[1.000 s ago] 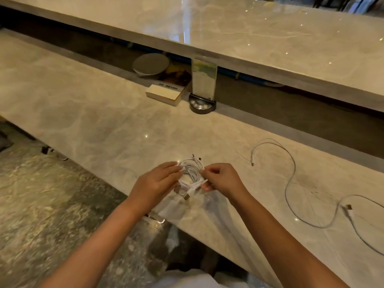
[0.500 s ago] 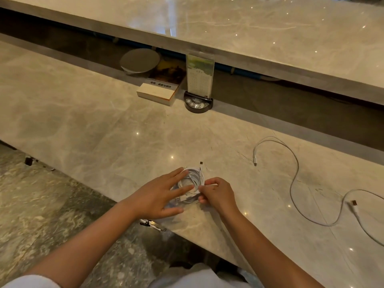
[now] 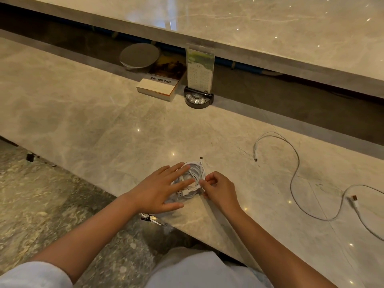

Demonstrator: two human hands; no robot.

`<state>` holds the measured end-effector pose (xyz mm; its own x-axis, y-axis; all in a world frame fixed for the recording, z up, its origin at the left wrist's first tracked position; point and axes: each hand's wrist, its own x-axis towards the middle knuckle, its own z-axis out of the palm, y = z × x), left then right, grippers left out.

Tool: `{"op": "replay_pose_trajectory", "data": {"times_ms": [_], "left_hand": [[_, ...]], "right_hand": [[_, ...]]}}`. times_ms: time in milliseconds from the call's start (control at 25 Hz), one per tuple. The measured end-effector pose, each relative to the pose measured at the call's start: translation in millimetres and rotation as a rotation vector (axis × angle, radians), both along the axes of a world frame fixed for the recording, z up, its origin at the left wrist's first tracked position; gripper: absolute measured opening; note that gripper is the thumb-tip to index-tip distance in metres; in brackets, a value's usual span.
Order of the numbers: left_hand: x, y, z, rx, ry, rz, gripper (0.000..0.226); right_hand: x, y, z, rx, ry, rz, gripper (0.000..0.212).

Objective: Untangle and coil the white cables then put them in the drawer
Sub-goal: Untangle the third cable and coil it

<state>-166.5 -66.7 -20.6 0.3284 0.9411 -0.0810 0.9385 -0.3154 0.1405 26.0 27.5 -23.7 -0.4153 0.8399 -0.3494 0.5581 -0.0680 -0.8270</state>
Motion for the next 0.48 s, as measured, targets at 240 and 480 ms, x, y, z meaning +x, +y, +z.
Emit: {"op": "replay_pose_trajectory", "data": {"times_ms": [240, 480], "left_hand": [[7, 5, 16, 0.068, 0.031, 0.052, 0.062], [72, 64, 31, 0.162, 0.010, 0.093, 0.043]], "right_hand": [[8, 7, 3, 0.163, -0.093, 0.117, 0.021], [58, 30, 17, 0.854, -0.414, 0.287, 0.022]]}}
